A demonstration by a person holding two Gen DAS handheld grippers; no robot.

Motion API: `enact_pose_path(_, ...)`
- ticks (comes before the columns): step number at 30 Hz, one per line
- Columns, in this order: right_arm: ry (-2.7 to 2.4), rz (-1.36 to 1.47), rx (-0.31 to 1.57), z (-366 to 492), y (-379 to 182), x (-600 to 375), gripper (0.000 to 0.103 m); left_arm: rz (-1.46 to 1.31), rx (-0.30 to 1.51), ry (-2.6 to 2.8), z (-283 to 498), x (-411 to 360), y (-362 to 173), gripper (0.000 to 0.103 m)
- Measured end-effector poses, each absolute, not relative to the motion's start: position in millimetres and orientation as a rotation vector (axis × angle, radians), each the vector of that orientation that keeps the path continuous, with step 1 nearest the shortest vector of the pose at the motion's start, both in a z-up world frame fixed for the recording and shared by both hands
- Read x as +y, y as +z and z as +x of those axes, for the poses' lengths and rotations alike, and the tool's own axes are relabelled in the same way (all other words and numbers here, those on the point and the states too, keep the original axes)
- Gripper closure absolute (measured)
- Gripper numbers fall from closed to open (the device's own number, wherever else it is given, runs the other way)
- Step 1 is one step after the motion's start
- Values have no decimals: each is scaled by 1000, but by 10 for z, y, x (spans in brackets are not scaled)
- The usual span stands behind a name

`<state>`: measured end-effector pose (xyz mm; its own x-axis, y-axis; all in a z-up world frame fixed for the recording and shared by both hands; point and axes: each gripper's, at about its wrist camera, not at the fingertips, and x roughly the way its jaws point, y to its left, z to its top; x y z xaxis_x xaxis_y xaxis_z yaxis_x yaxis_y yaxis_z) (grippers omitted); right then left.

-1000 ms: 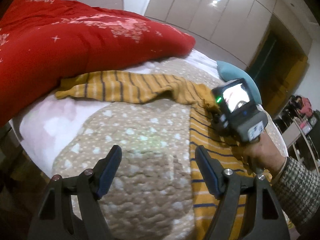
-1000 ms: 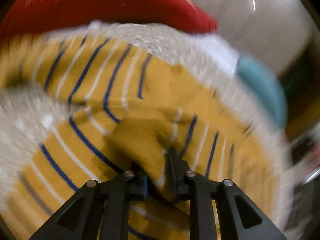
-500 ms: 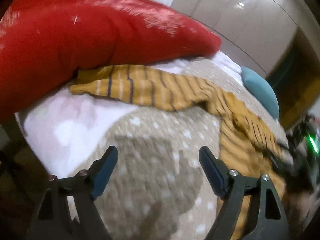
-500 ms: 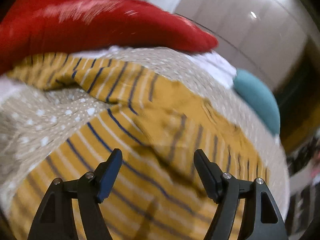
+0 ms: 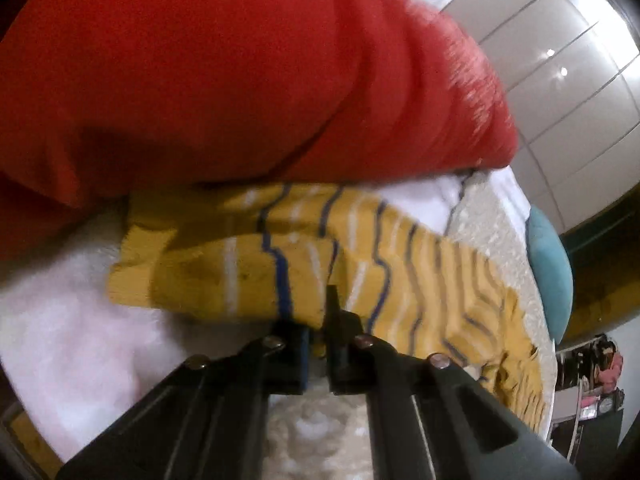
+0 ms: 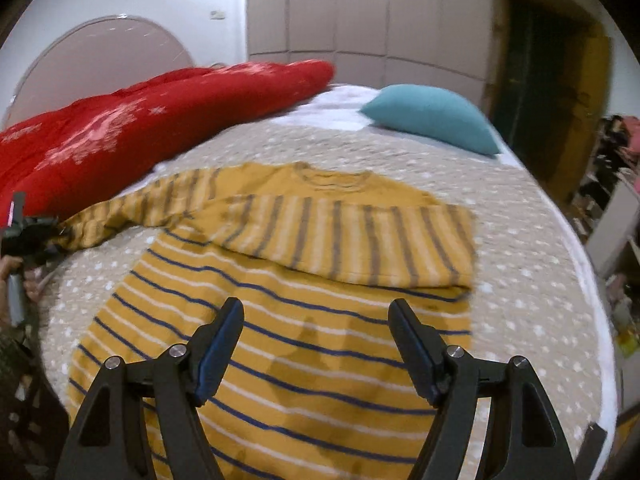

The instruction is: Fold small clothes

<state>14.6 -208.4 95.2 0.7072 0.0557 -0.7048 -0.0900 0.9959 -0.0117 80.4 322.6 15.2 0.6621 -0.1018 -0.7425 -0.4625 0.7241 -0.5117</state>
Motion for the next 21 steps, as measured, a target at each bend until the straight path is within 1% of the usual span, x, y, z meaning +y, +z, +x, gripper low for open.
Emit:
enact_pose_path(1,77,-31,790,111,931,-2174,30,-709,815,228,759,3165,269,98)
enact_pose_path(3,54,10,810,38,876,-2412,35,-624,766,217,672,2983,526,98)
enact_pose_path(7,-17,138,835,-89,731,-2956,35,-525,716,86,808,2412,1100,98)
enact_pose_path(9,-41,231,841,-172,652,-3239,35,-472,706,3,955,1989,1322,98)
enact_pose_path(12,-66,323,834,-320,573,-3558,35,-404,710,-146,1195,1130,1575,98)
enact_pose_path(16,-84,351,820,-451,532,-3797,35,-337,774,-391,1443,-152,1624,98)
enact_pose_path(20,-95,378,821,-492,460,-3934,35,-270,898,-555,1559,-1163,1273,97)
enact_pose_path(21,-98,380,826,-493,436,-3962,35,-245,944,-575,1572,-1366,1143,93)
